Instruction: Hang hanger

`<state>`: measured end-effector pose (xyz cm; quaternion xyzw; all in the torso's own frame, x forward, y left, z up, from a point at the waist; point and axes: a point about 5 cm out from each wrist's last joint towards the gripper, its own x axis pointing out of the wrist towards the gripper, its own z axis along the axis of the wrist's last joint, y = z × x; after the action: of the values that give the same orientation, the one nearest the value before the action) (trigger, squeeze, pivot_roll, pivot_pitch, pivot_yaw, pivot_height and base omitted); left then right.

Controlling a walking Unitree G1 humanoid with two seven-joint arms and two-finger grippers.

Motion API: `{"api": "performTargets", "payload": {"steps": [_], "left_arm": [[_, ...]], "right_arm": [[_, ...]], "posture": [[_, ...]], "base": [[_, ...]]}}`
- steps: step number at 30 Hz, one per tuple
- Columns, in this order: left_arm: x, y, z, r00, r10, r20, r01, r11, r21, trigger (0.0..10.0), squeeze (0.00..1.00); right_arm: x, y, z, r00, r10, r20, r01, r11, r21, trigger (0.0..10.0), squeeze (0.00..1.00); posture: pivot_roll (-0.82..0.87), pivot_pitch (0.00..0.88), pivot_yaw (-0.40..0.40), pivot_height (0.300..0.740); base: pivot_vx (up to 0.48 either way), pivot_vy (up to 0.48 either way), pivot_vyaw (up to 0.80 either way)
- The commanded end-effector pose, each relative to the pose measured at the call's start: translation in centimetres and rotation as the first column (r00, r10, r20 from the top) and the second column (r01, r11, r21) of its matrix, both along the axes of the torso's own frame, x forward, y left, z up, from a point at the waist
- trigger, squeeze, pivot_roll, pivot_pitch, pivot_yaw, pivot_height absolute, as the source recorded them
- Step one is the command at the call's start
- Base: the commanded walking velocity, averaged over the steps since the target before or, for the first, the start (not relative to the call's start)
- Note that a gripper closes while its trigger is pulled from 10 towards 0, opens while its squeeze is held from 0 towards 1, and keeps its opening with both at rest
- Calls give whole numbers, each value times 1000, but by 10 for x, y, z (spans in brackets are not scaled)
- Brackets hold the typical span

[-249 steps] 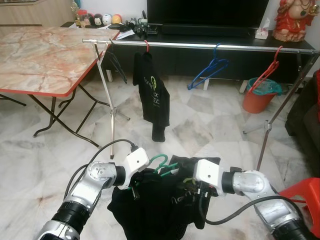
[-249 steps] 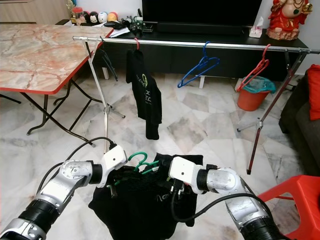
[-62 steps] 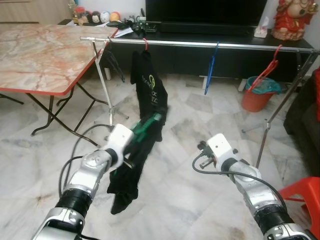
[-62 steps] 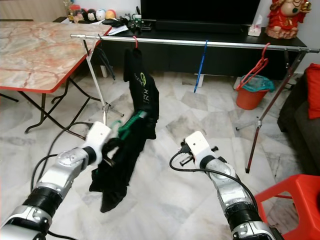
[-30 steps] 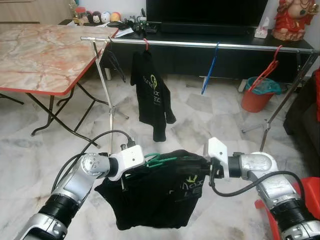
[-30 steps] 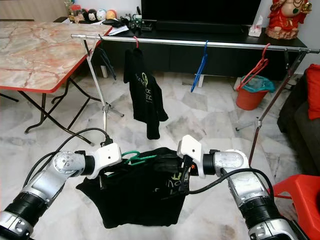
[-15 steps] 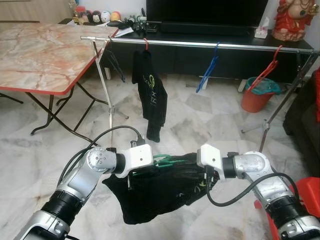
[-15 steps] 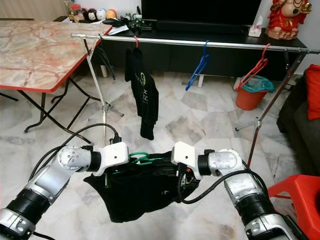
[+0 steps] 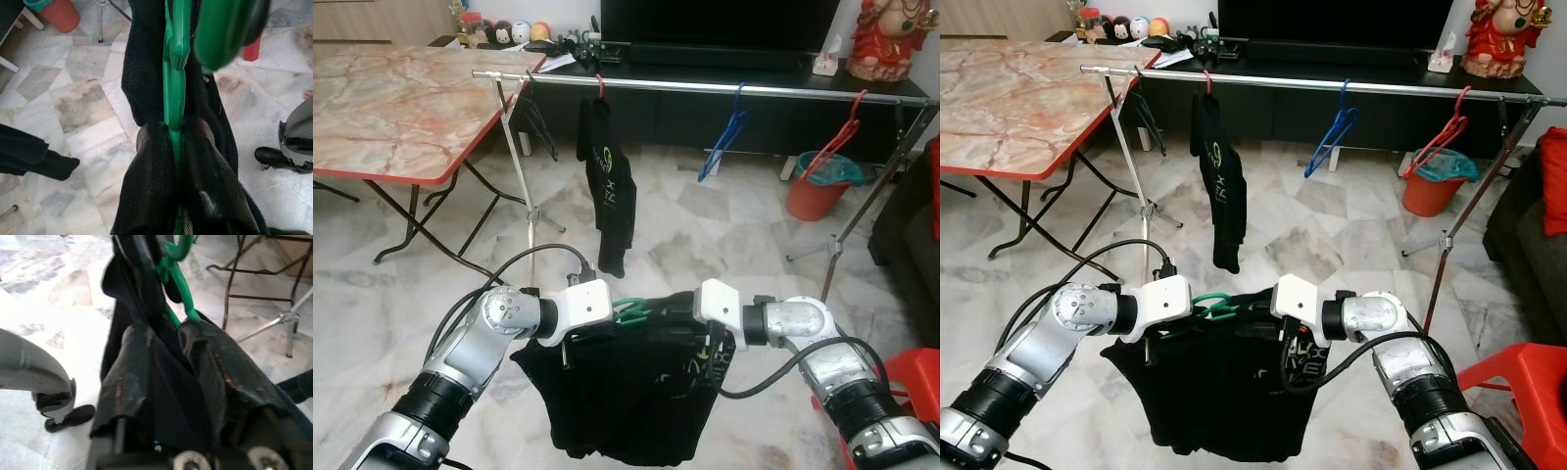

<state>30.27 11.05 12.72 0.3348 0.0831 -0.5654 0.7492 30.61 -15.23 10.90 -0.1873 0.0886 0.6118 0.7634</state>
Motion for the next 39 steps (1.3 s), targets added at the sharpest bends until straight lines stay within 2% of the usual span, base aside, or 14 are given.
{"api": "performTargets", "payload": {"steps": [1, 2, 3, 4, 16, 30, 39], "left_arm": [[-1, -9, 11, 998, -54, 29, 54, 998, -13, 10000, 0], [-1, -9, 11, 998, -54, 28, 54, 998, -14, 10000, 0], [-1, -9, 11, 998, -54, 28, 54, 998, -14, 10000, 0], [-1, -9, 10, 998, -55, 26, 55, 998, -15, 10000, 0], [-1, -10, 10, 998, -55, 18, 55, 998, -18, 10000, 0], [0, -10, 11, 998, -56, 21, 56, 998, -13, 10000, 0], [1, -11, 13, 998, -57, 28, 57, 998, -13, 10000, 0]], "right_arm": [[1, -1, 13, 999, 16, 38, -18, 999, 29, 10000, 839], [1, -2, 13, 999, 19, 38, -20, 999, 27, 10000, 839], [0, -3, 13, 999, 18, 40, -19, 999, 26, 10000, 463], [0, -4, 13, 999, 17, 39, -18, 1000, 25, 10000, 0], [0, -9, 21, 999, 5, 50, -7, 999, 45, 10000, 0], [2, -5, 0, 999, -34, 33, 35, 999, -35, 10000, 0], [5, 2, -8, 998, -54, 30, 55, 998, -35, 10000, 0]], "posture": [[-99, 0, -28, 740], [-99, 0, -28, 740], [-99, 0, -28, 740], [-99, 0, -28, 740], [-101, 0, -30, 740], [-97, 0, -29, 740], [-87, 0, -30, 740]], "base": [[0, 0, 0], [0, 0, 0], [0, 0, 0], [0, 0, 0], [0, 0, 0], [0, 0, 0], [0, 0, 0]]}}
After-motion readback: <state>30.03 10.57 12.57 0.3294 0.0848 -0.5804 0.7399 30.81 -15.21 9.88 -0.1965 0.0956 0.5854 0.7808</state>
